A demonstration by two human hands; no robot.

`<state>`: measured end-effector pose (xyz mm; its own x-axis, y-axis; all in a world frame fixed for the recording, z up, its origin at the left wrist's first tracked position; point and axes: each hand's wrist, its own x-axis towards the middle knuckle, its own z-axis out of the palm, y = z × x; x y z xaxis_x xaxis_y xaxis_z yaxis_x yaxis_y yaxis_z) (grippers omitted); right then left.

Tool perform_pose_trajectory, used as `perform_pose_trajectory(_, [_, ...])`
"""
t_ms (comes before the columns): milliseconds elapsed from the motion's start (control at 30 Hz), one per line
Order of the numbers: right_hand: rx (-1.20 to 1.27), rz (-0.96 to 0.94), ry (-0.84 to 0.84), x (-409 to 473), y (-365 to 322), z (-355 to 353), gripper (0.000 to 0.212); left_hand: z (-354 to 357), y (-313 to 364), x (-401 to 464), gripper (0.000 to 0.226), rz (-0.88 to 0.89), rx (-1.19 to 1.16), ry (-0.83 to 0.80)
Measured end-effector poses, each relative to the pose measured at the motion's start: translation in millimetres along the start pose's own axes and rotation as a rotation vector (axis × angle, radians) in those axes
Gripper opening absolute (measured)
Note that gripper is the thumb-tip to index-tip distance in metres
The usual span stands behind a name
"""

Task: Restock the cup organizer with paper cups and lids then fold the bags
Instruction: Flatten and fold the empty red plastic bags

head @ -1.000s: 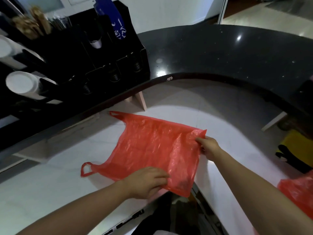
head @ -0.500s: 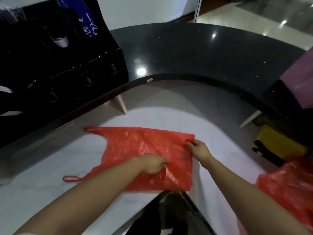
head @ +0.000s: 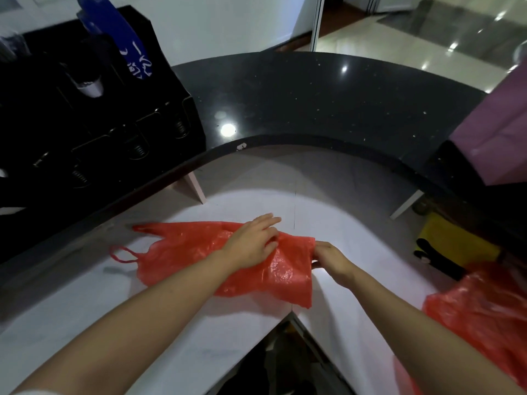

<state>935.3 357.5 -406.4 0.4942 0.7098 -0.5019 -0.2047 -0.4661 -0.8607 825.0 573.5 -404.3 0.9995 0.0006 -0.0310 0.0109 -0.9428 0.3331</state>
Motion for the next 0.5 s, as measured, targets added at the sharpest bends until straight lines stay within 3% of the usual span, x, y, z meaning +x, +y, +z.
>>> perform_pose_trajectory(233, [0.049,-0.019,-0.012,-11,-1,-7,0.032,-2,6,7,0.013,-0.017,-0.108,-0.091])
perform_pose_trajectory(433, [0.160,0.008,-0.003,-16,11,-8,0.057,4,13,10,0.007,-0.046,-0.143,-0.106])
perform_pose_trajectory(500, [0.110,-0.016,0.034,-16,15,-5,0.048,4,14,12,0.010,-0.070,-0.198,-0.103])
